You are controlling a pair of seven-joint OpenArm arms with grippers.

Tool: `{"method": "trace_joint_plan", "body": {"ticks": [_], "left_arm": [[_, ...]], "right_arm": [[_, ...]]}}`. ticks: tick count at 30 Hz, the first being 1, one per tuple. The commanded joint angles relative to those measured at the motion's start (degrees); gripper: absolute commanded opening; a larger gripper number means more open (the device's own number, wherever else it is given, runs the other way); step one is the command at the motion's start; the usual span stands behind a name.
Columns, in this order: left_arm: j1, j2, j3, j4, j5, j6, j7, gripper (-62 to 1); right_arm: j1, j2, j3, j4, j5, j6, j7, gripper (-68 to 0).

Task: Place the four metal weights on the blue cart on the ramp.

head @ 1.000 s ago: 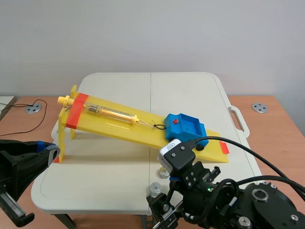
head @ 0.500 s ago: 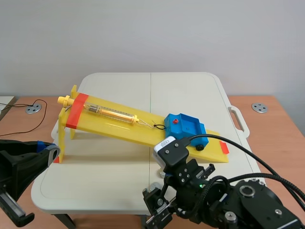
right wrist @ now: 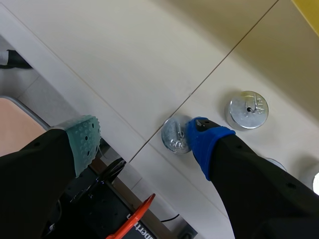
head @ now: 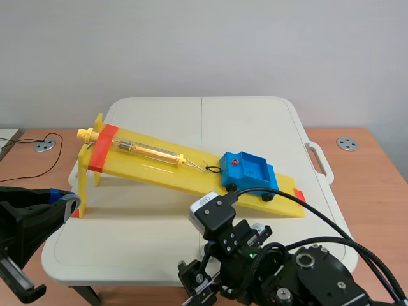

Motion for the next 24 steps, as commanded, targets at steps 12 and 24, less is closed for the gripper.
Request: {"method": "trace_joint_plan", "body": {"ticks": [12,24], "left_arm": [[-0.98,0.59,-0.74,3.74,-4.42,-1.44,-6.08,-58.0],[-0.98,0.59,-0.74,3.74,-4.42,-1.44,-6.10,-58.0]], "right_arm": [[5.70,-1.53,-1.49,2.03,0.28,-2.64,8.15,-29.8],[6.84,-2.86,-1.97,-0.24,0.26,-2.58,8.13,-30.3]]}}
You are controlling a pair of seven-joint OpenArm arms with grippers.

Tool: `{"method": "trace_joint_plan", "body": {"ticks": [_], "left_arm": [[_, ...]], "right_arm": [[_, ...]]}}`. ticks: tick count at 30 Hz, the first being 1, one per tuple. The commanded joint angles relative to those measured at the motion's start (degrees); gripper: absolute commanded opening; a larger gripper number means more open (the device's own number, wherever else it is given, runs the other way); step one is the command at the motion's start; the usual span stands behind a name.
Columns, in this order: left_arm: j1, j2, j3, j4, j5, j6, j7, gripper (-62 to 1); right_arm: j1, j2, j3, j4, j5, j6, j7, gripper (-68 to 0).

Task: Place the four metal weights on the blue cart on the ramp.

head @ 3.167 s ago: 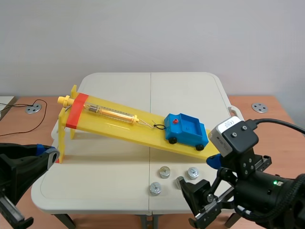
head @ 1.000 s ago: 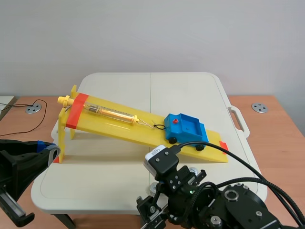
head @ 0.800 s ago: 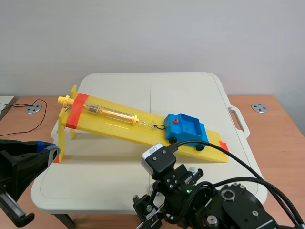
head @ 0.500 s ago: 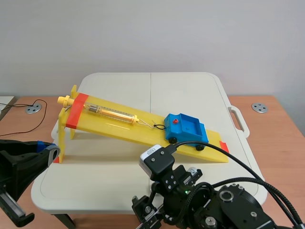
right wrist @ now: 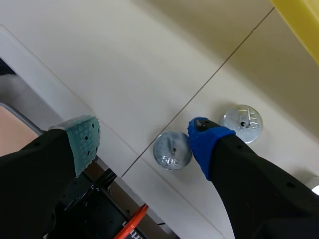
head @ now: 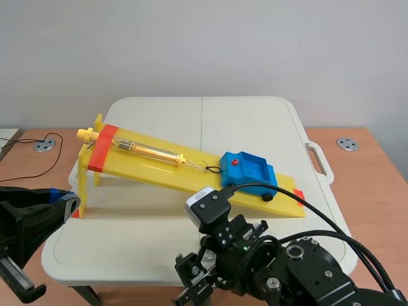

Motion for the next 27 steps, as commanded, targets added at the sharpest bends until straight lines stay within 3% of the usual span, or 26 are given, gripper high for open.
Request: {"method": "trace_joint_plan", "body": {"ticks": [1,27], "left_arm": [[-0.98,0.59,-0.74,3.74,-4.42,-1.44,-6.10,-58.0],[-1.11,0.59,-0.74,3.74,-4.44,-1.46,-6.10,-58.0]], "right_arm": [[4.31,-1.75,-1.62,2.23,0.42,-1.25,8.11,-31.5],[3.32,-0.61,-1.81,0.70,0.90,-1.25,4.61,-35.8]]}}
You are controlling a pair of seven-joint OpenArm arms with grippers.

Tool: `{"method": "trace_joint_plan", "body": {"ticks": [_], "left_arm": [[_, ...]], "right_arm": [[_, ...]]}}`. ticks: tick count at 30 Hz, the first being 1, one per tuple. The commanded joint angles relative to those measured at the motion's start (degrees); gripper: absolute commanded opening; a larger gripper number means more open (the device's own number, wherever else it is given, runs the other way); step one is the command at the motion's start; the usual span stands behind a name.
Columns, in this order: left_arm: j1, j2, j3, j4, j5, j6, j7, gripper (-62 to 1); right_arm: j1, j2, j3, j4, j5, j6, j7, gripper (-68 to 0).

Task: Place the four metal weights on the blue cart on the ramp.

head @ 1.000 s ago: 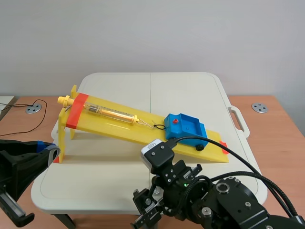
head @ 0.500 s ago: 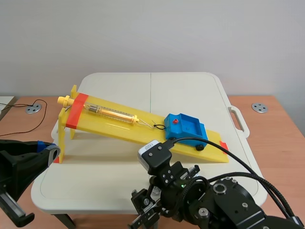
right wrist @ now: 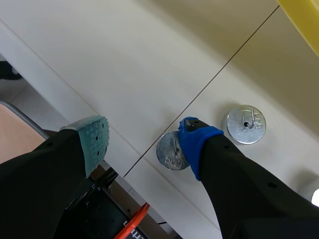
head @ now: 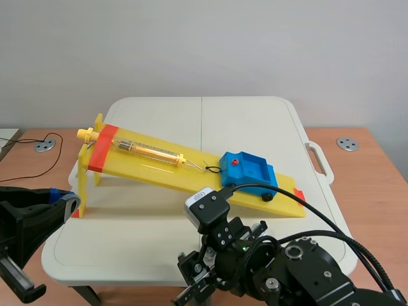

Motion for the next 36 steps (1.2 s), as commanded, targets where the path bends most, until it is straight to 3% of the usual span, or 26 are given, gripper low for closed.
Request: {"method": "trace_joint_plan", "body": {"ticks": [1,11,20,23,26,36], "left_arm": [[-1.11,0.59,-0.74,3.74,-4.44,-1.46,-6.10,-58.0],[-1.11,0.59,-0.74,3.74,-4.44,-1.46,-6.10,-58.0],[-1.11,0.59,-0.74,3.74,-4.44,-1.46,-6.10,-58.0],[-1.11,0.59,-0.74,3.74,-4.44,-1.46,-6.10,-58.0],[-1.11,0.59,-0.74,3.74,-4.44,-1.46,-6.10,-58.0],[-1.11,0.59,-0.74,3.74,-4.44,-1.44,-6.10,-58.0]], "right_arm": [[3.34,-0.63,-1.44,0.44,0.90,-1.25,4.90,-35.8],[3.34,-0.63,-1.44,-0.72,1.95,-1.27,4.87,-35.8],[3.34,-0.61,-1.44,-0.72,1.95,-1.33,4.02,-44.7],[3.34,-0.48,-1.44,-0.72,1.95,-2.84,3.41,-45.0],[3.34,0.26,-1.44,-0.72,1.92,-3.04,3.37,-50.2],[3.37,2.25,-1.38,-0.72,1.49,-7.58,2.97,-64.2]]}}
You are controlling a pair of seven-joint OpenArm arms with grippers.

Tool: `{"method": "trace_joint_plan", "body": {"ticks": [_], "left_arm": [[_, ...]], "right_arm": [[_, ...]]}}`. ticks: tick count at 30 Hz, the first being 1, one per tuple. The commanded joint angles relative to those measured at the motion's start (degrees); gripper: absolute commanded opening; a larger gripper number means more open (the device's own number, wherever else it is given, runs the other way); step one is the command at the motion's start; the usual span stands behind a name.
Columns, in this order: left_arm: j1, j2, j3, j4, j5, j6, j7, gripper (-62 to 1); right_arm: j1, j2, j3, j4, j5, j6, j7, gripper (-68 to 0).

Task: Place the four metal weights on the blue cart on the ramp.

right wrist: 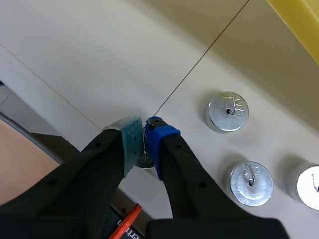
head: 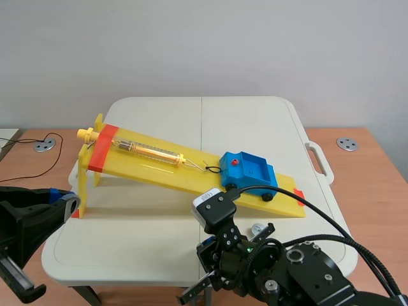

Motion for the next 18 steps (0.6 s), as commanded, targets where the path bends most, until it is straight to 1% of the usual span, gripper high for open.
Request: {"method": "trace_joint_plan", "body": {"ticks": [1,3,7,10,15,18], "left_arm": [[-1.11,0.59,-0.74,3.74,-4.44,-1.44,-6.10,-58.0],[-1.11,0.59,-0.74,3.74,-4.44,-1.44,-6.10,-58.0],[-1.11,0.59,-0.74,3.74,-4.44,-1.44,-6.10,-58.0],[-1.11,0.59,-0.74,3.74,-4.44,-1.44,-6.10,-58.0],[-1.11,0.59,-0.74,3.74,-4.44,-1.44,-6.10,-58.0],[-1.11,0.57,-0.74,3.74,-4.44,-1.44,-6.10,-58.0]], "right_arm": [[3.39,1.88,-1.38,0.55,1.05,-2.99,2.34,-65.3],[3.39,1.88,-1.38,0.55,1.05,-3.13,2.93,-66.8],[3.72,1.88,-1.38,0.63,1.07,-3.06,4.74,-66.9],[3.65,1.88,-1.38,1.70,1.09,-3.04,4.94,-66.9],[3.21,2.01,-1.38,5.97,1.14,-2.82,3.58,-66.9],[2.10,3.02,-1.38,10.01,1.95,-2.49,2.62,-66.9]]}}
